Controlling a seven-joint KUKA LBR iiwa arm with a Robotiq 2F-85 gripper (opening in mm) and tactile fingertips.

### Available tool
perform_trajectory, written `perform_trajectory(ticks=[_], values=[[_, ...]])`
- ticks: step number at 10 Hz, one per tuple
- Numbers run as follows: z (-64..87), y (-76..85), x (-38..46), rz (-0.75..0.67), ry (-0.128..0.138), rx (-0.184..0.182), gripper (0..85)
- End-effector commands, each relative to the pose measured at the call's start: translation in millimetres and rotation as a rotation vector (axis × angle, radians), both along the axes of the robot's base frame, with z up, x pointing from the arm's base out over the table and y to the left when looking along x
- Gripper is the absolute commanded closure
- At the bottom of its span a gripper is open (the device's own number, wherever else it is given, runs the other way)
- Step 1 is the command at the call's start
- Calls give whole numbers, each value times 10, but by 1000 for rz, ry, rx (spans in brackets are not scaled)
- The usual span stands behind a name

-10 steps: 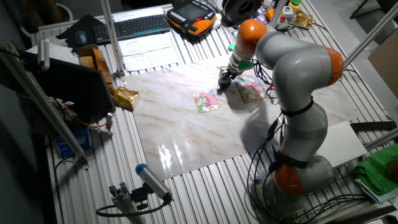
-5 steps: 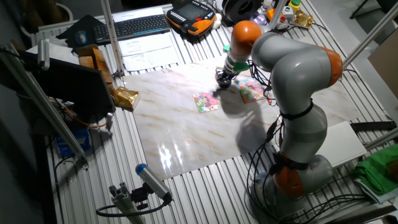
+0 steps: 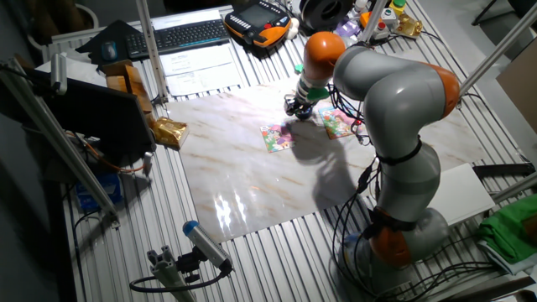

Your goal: Assemble one piece of a puzzle

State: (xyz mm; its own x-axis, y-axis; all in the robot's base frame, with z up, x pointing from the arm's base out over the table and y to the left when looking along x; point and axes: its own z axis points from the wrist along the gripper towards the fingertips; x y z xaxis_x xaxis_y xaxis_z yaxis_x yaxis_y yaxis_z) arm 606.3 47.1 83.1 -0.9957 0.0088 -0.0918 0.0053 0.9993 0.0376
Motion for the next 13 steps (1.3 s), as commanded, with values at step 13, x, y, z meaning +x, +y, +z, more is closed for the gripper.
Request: perform_trajectory(ticks=[13], values=[[-12,244,-181,7,-6,-70,287]])
